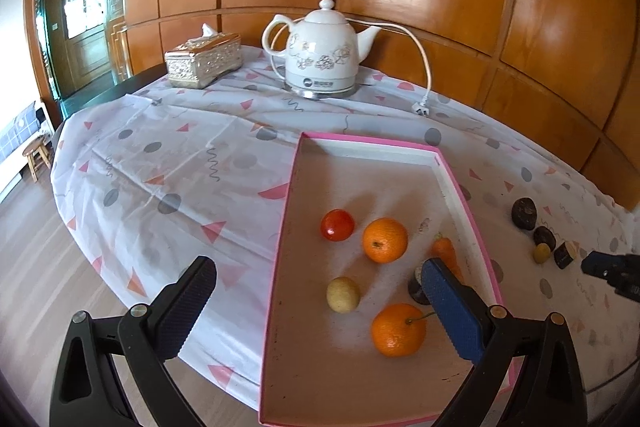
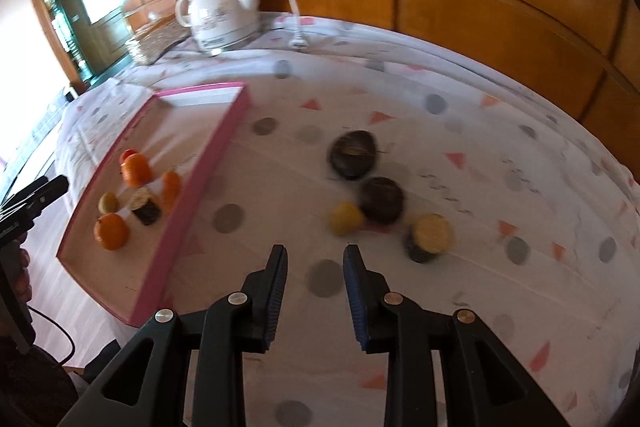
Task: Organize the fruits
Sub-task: 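Withdraw the open right tool while moving the left tool toward the dark brown lump, then lower the left tool over the dark brown lump on the cloth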
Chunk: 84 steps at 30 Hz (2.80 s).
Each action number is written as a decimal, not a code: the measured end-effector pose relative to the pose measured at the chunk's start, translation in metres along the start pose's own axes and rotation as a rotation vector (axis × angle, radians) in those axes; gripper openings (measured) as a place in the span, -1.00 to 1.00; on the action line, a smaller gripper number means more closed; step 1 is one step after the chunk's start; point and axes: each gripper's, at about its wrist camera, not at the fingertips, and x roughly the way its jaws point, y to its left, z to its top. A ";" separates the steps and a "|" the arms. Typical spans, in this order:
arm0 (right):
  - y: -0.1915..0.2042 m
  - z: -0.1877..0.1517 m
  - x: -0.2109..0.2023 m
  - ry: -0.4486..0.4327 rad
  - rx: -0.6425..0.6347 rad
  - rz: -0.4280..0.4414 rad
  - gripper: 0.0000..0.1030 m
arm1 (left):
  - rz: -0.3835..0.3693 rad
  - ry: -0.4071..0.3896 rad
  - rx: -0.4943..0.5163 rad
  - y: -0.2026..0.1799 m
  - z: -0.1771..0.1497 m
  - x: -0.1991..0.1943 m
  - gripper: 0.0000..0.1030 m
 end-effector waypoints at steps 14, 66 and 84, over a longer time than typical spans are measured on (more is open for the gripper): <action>-0.066 -0.015 -0.026 -0.002 0.083 -0.131 -0.43 | -0.035 -0.020 0.106 -0.041 0.011 0.001 0.99; -0.316 -0.122 -0.127 -0.157 0.972 -0.575 -0.34 | -0.206 0.093 0.408 -0.194 0.023 0.036 0.99; -0.329 -0.140 -0.139 -0.202 1.099 -0.570 -0.33 | -0.255 0.254 0.318 -0.233 0.045 0.100 0.61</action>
